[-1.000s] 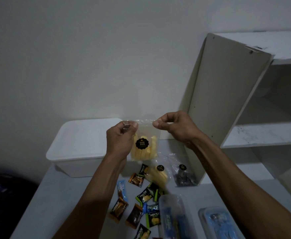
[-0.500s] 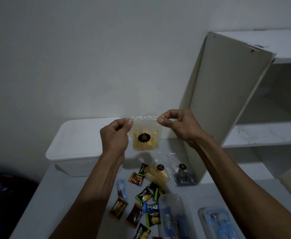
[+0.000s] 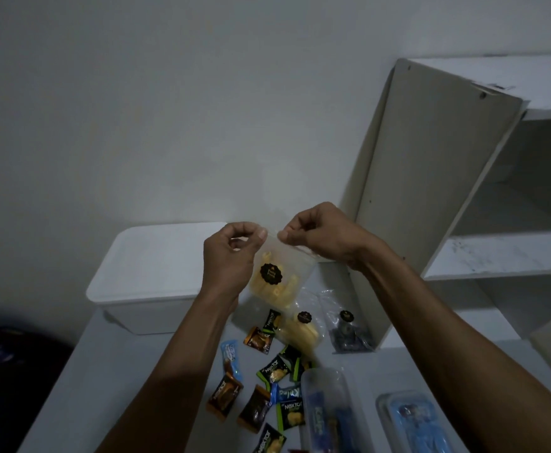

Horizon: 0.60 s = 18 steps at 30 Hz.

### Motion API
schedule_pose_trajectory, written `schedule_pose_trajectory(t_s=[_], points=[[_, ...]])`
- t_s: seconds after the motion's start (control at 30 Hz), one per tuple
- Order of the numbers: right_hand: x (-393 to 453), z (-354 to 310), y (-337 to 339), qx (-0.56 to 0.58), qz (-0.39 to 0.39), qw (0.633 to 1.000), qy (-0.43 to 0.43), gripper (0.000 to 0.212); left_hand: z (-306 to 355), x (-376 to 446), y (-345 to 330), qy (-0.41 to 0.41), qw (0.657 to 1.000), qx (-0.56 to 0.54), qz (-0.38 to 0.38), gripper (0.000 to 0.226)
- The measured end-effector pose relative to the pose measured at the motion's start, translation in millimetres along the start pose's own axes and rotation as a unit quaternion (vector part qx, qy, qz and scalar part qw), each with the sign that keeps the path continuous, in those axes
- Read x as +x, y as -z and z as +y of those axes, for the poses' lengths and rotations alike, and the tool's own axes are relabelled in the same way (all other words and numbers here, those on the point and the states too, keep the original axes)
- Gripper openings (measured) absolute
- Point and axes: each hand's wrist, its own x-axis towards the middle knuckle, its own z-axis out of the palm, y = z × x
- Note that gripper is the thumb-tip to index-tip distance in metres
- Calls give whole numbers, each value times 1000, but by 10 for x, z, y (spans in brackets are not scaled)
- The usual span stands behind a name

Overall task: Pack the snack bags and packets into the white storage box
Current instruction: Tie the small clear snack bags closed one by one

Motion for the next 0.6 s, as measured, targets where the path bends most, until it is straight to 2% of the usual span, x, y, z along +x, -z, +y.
schedule_pose_trajectory(t_s=[0.1, 0.2, 0.33, 0.6], points=[[1, 75, -136, 43, 47, 998, -20, 20, 19, -53, -62, 40, 999, 10, 36, 28], [-17, 128, -269, 70, 61, 995, -25, 15, 21, -93, -104, 71, 997, 19, 16, 23], [-37, 194, -379, 75, 74, 994, -34, 15, -3, -74, -108, 79, 996, 36, 25, 10], [-114, 325, -464, 45, 52, 997, -43, 19, -19, -99, -73, 98, 995, 30, 18, 21]])
